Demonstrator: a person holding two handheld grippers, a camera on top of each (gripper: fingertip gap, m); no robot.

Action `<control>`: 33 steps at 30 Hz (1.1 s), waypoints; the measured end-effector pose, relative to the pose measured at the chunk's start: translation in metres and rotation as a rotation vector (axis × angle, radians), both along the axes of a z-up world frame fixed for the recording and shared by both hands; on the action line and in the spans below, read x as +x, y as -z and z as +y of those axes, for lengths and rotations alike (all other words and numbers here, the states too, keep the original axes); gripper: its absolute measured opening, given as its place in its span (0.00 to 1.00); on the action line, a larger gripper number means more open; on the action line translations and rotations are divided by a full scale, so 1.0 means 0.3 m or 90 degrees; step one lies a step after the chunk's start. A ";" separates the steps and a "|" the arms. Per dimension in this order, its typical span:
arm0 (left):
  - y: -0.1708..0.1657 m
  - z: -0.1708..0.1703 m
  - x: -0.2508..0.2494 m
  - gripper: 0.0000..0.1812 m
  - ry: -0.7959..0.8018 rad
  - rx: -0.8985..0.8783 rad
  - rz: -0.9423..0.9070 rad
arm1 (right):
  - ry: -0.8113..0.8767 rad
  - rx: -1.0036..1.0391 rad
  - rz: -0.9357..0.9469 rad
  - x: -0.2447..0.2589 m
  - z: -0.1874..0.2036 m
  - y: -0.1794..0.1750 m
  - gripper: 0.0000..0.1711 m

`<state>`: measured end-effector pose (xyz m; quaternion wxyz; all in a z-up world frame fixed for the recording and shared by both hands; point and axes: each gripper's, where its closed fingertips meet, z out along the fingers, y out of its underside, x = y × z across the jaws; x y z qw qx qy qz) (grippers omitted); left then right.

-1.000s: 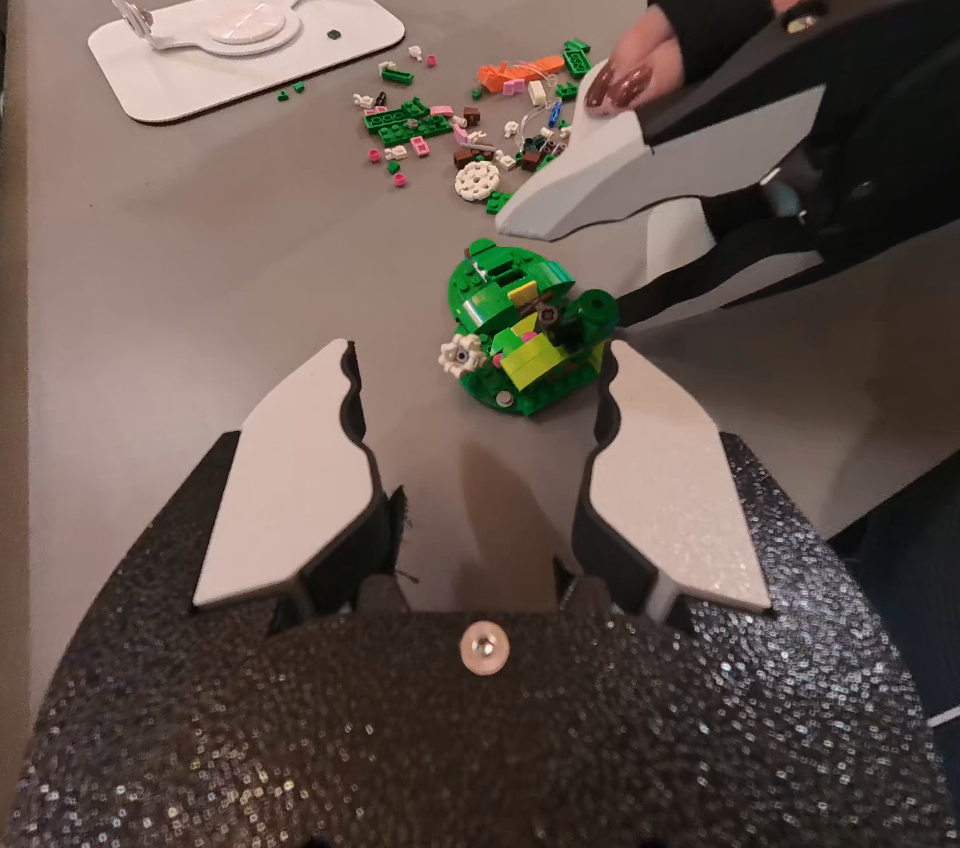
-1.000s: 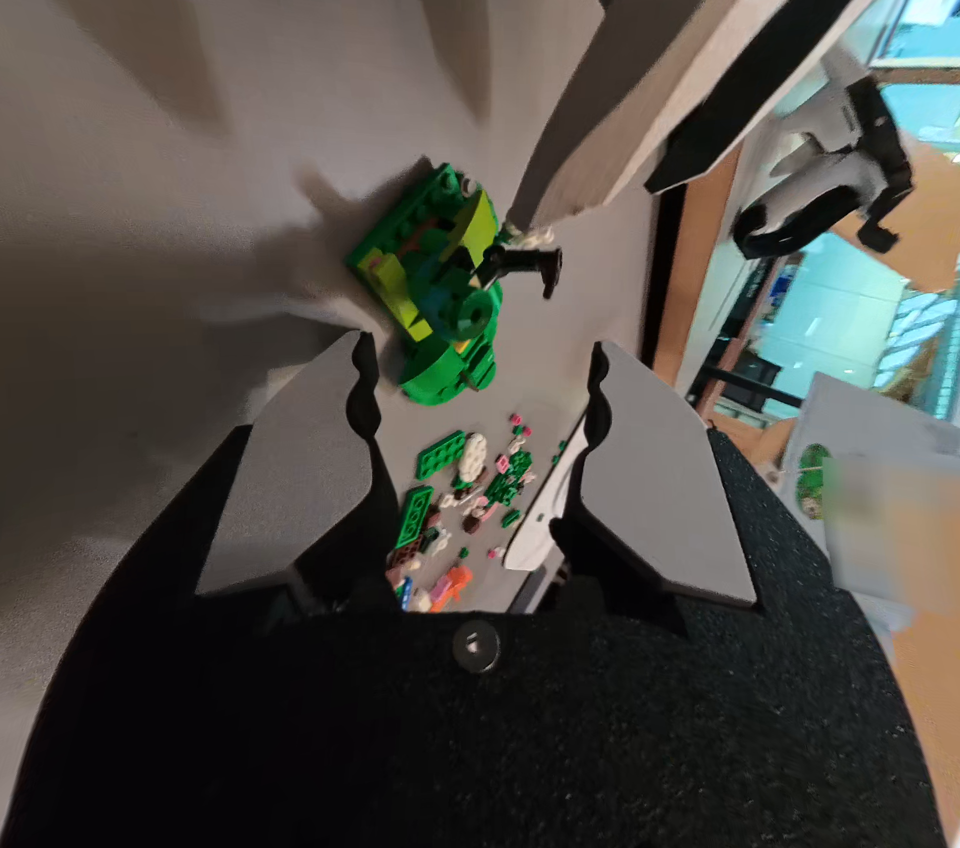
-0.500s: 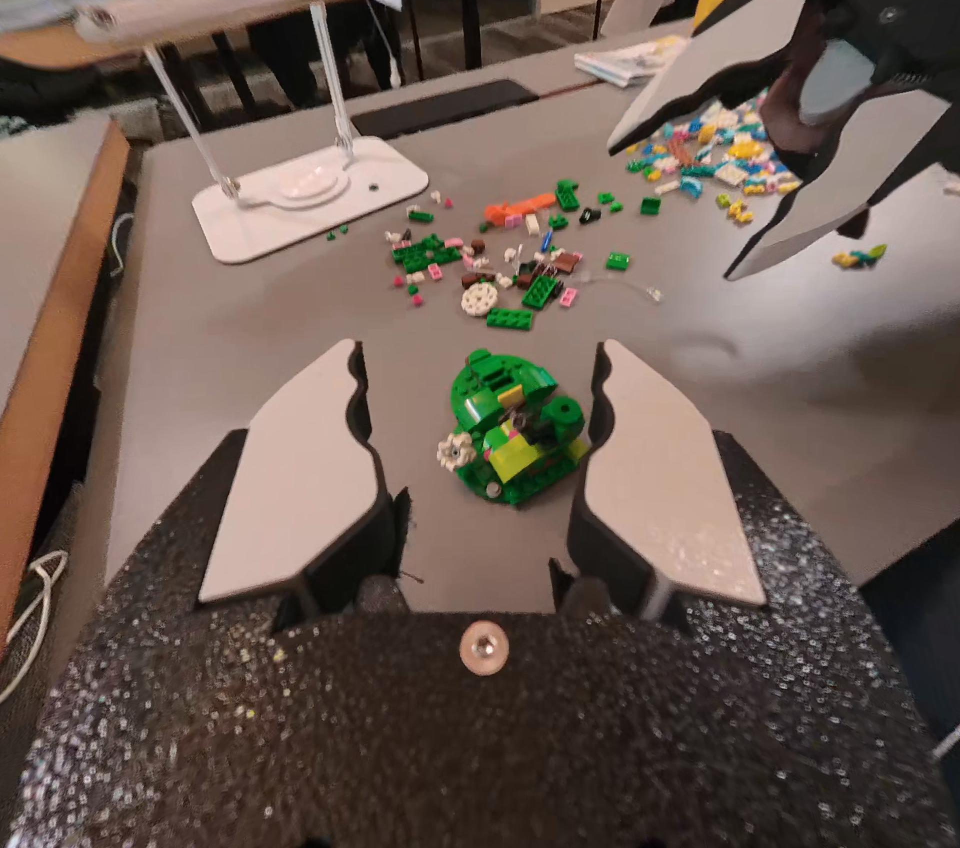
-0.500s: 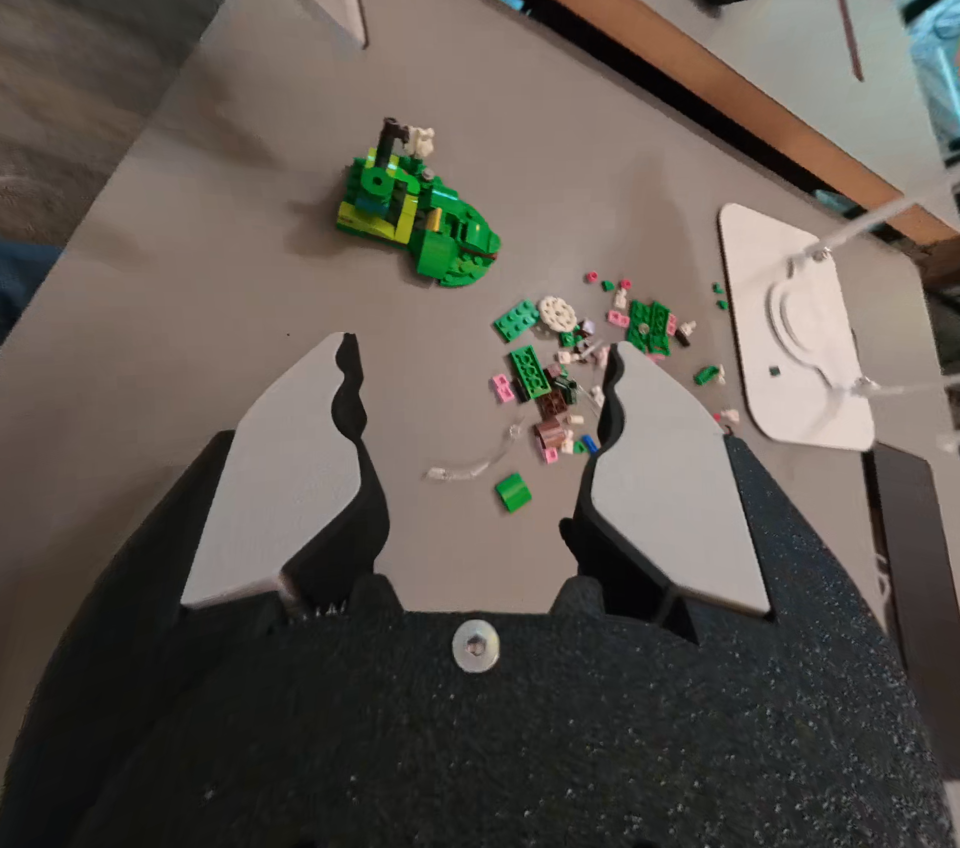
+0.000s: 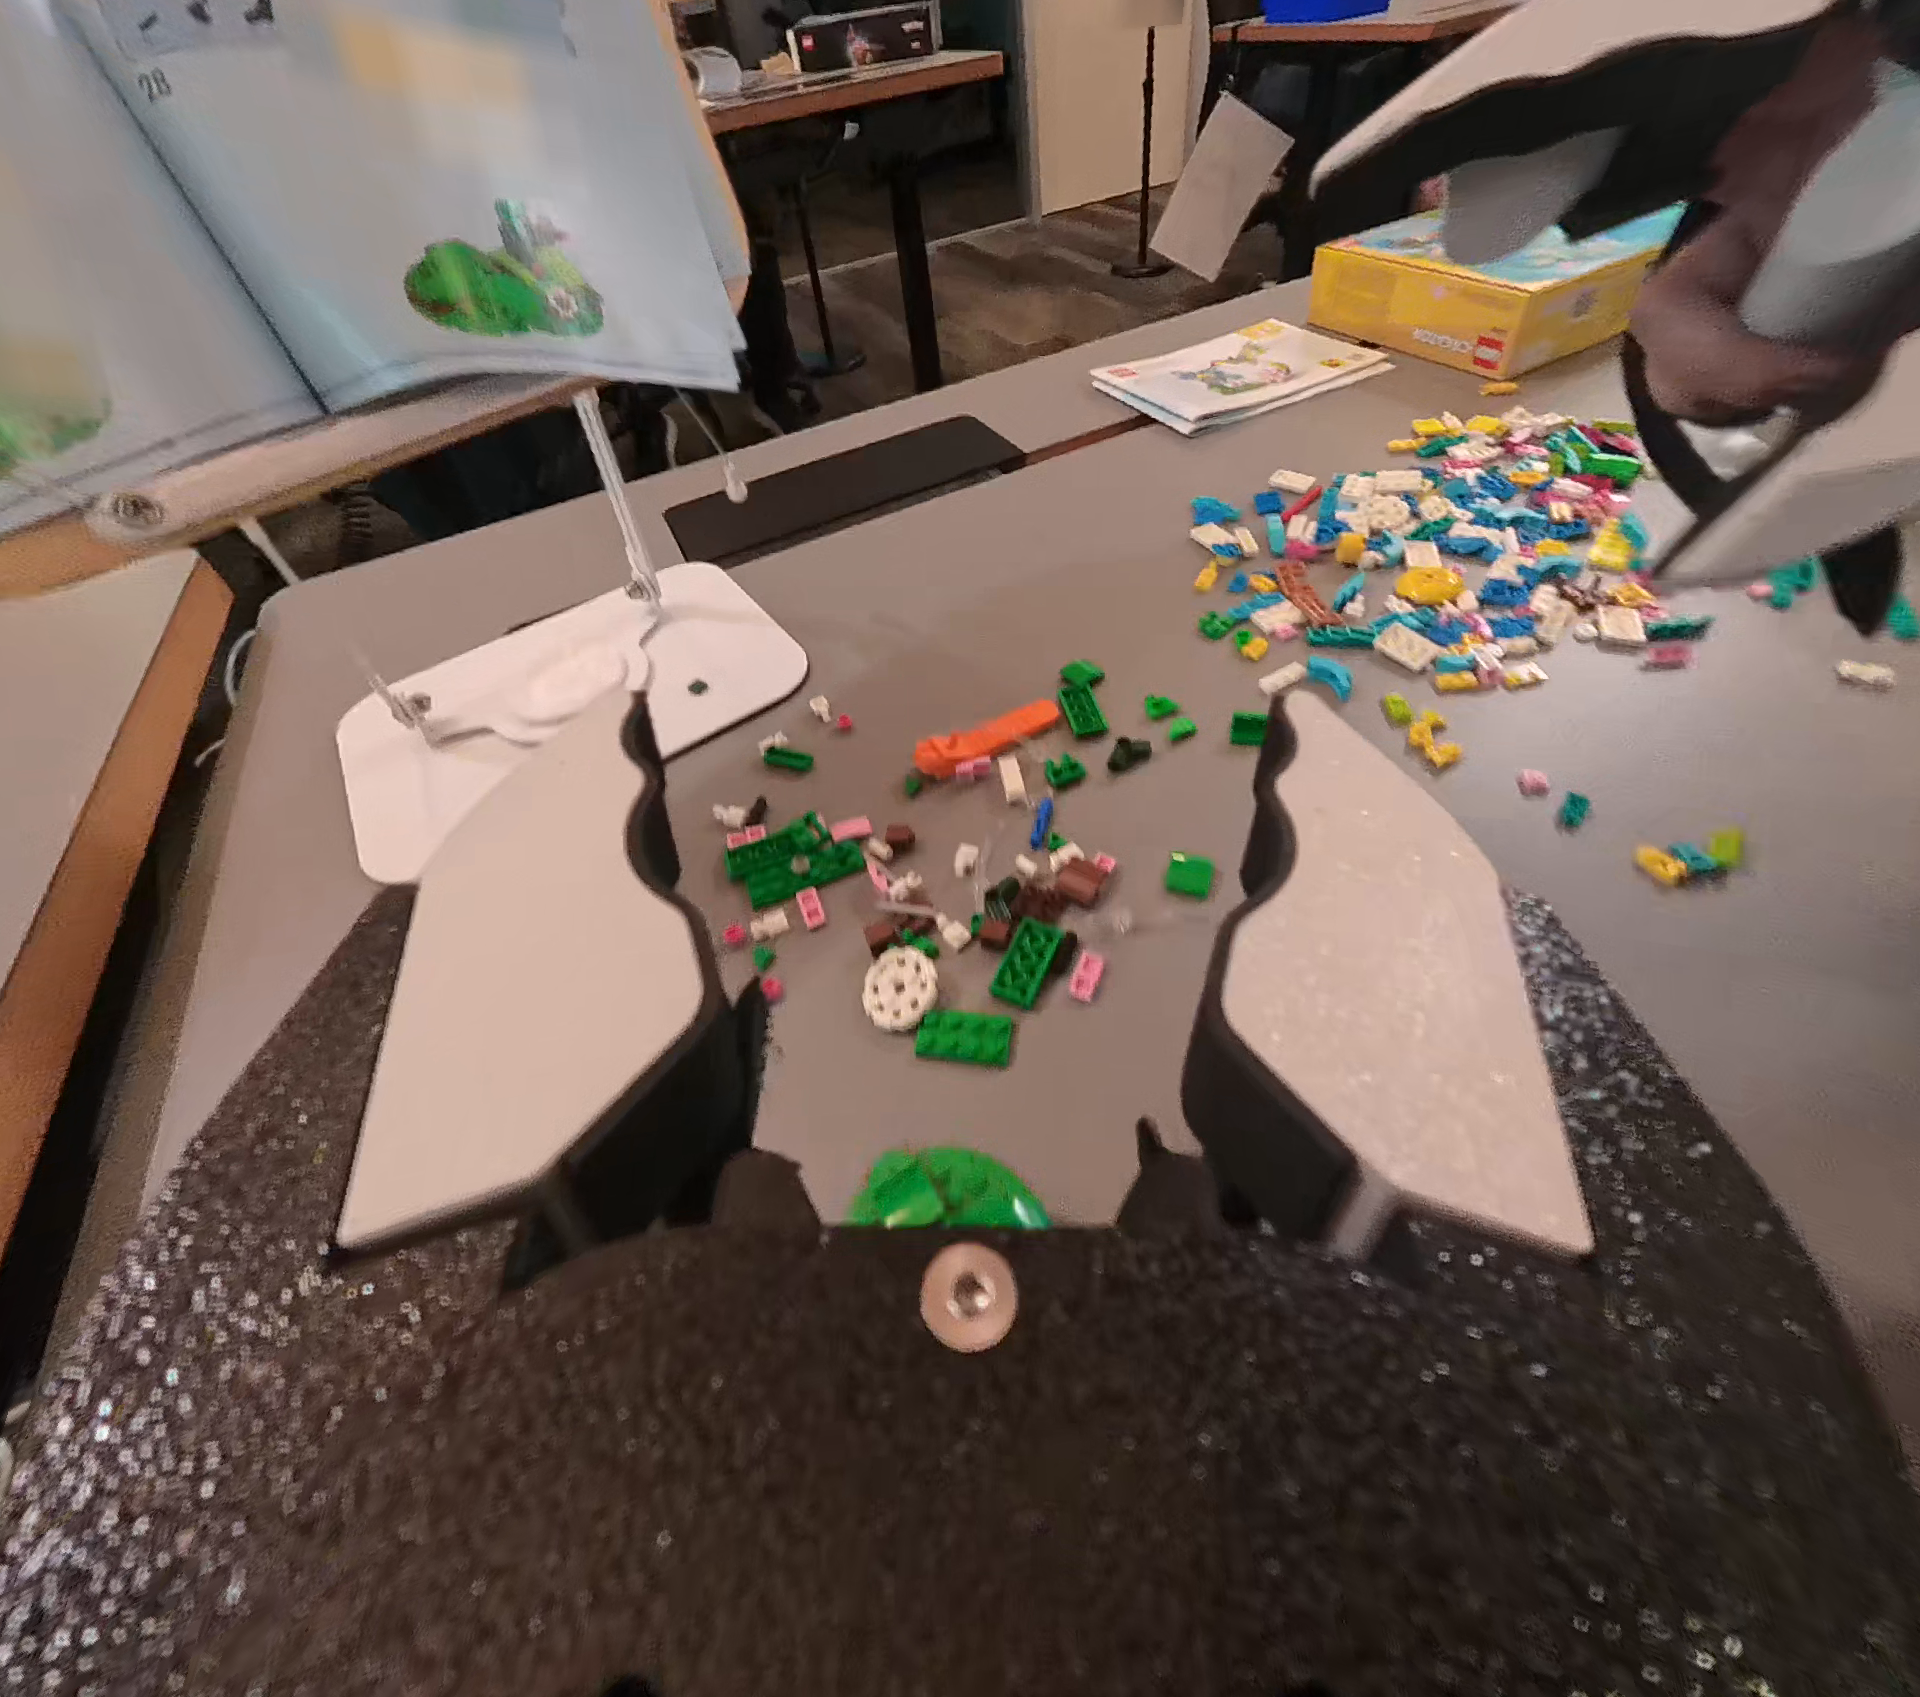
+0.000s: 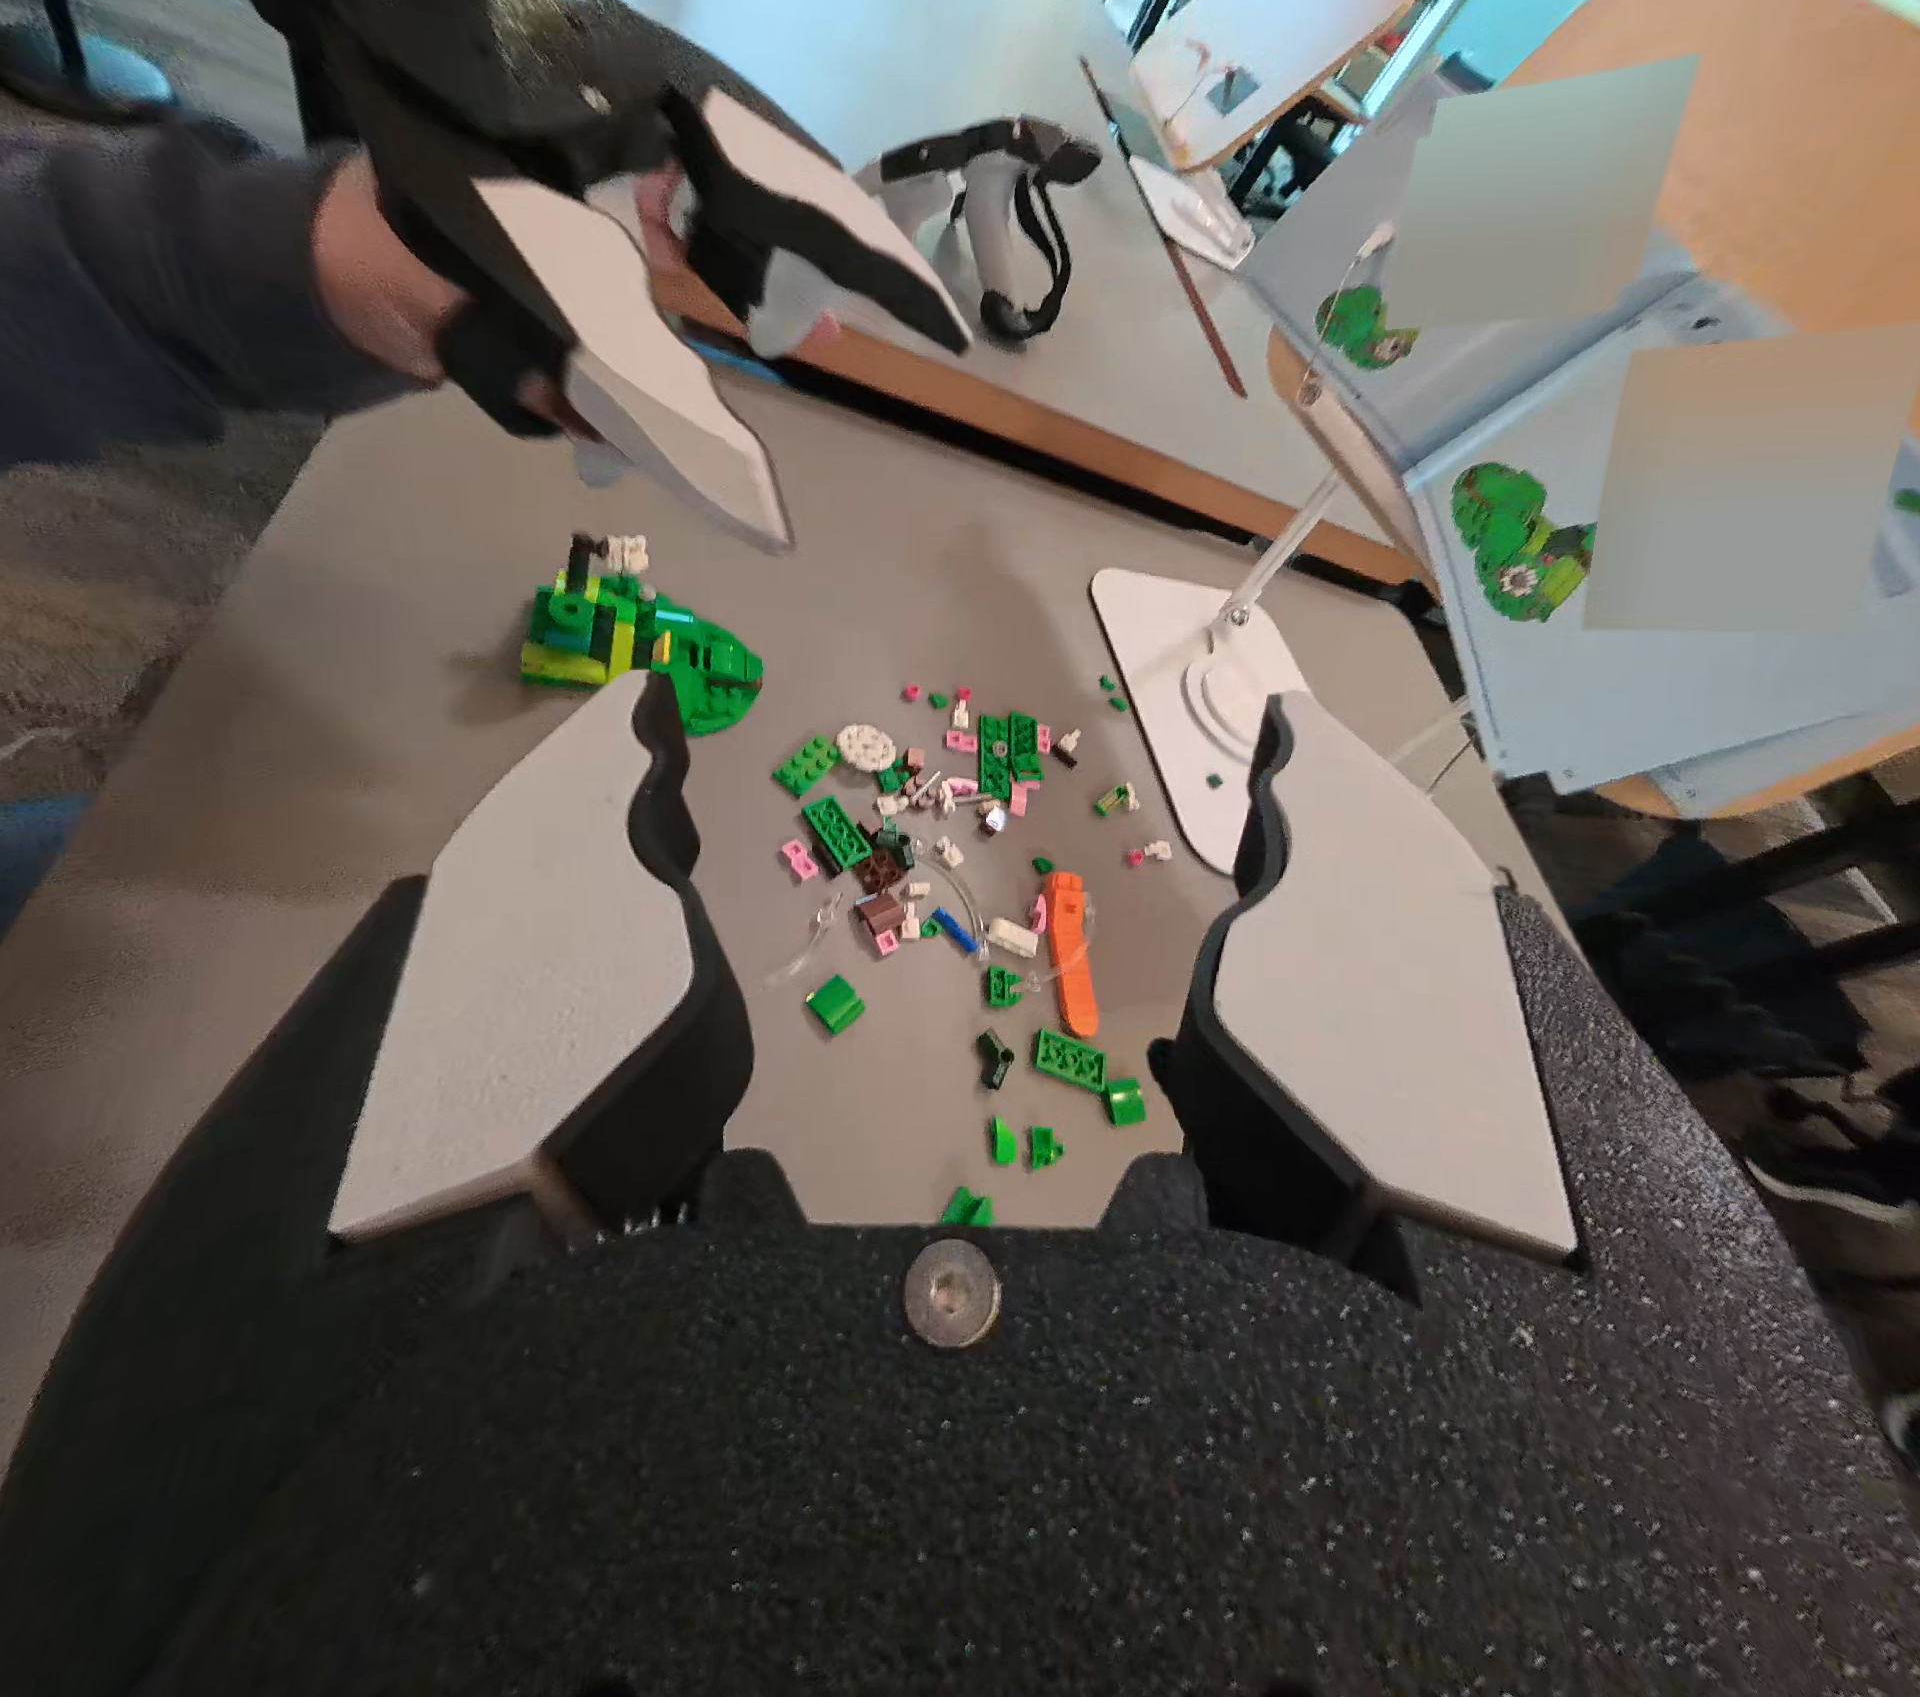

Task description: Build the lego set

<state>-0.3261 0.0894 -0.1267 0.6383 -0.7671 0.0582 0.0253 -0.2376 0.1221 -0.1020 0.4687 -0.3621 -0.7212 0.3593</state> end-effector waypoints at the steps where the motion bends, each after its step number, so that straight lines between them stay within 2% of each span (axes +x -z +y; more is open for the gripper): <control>1: -0.017 0.032 0.002 0.58 -0.006 0.002 0.004 | 0.002 -0.003 0.009 -0.004 -0.001 -0.020 0.60; 4: -0.045 0.142 0.027 0.53 -0.006 -0.003 0.030 | 0.012 0.002 0.043 -0.015 -0.002 -0.094 0.60; 8: 0.014 0.302 0.061 0.65 -0.021 -0.100 0.050 | 0.067 0.014 0.091 -0.002 0.036 -0.206 0.56; 12: 0.032 0.440 0.124 0.69 -0.015 -0.127 0.063 | 0.098 0.009 0.131 0.037 0.083 -0.284 0.57; 16: -0.016 0.553 0.161 0.70 -0.018 -0.124 0.079 | 0.091 -0.027 0.178 0.092 0.134 -0.325 0.56; 19: -0.102 0.604 0.156 0.69 -0.035 -0.076 0.082 | 0.110 -0.041 0.202 0.133 0.206 -0.351 0.56; 23: -0.216 0.580 0.098 0.69 -0.077 -0.023 0.067 | 0.137 -0.077 0.233 0.194 0.308 -0.378 0.56; 27: -0.346 0.405 -0.057 0.67 -0.191 0.063 0.071 | 0.166 -0.104 0.276 0.249 0.389 -0.410 0.55; 30: -0.408 0.296 -0.124 0.66 -0.219 0.120 0.027 | 0.173 -0.119 0.309 0.267 0.413 -0.431 0.54; 33: -0.424 0.243 -0.169 0.66 -0.237 0.142 0.007 | 0.168 -0.122 0.306 0.257 0.411 -0.426 0.52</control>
